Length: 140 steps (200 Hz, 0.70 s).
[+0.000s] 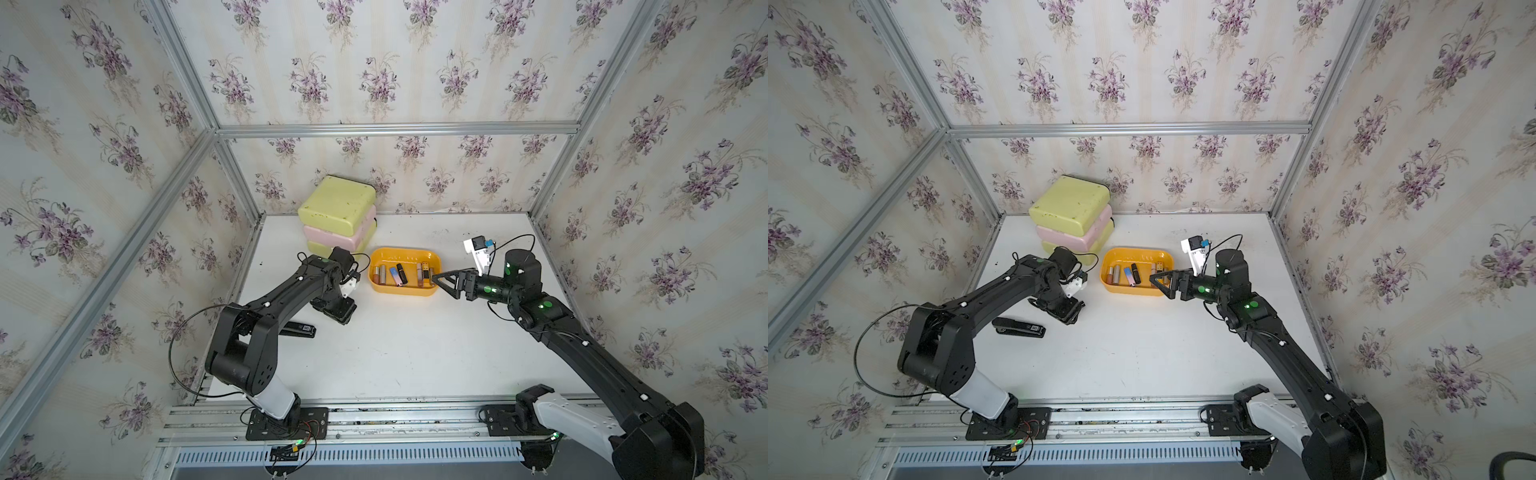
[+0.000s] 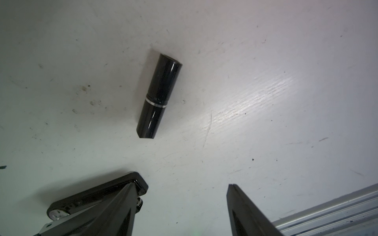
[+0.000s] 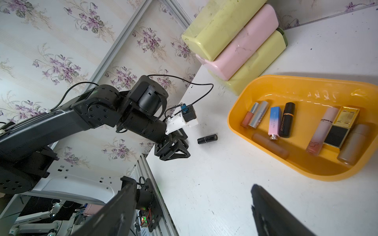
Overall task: Put the lipstick into the storage box
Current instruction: Pick up the lipstick at the center of the board.
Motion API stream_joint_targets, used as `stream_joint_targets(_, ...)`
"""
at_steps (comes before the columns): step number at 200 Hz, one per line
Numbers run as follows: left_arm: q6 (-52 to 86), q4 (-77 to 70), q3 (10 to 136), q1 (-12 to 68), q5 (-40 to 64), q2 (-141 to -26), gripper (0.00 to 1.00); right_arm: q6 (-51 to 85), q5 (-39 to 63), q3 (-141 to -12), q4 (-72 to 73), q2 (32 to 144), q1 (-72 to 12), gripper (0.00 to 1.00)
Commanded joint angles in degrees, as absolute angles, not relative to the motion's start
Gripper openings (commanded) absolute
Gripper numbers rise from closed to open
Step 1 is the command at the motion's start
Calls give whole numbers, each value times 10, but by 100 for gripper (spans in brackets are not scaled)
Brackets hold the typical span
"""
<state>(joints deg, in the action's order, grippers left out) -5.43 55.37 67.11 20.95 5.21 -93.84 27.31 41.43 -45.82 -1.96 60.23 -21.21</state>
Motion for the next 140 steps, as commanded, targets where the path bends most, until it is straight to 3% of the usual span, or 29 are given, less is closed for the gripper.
stream_joint_targets(1, -66, 539, 683, 201, 63, -959, 68, 270, 419, -459, -7, 605, -213, 91)
stream_joint_targets(140, -72, 537, 732, 155, 78, -1062, 62, 274, 432, -453, 11, 612, -213, 90)
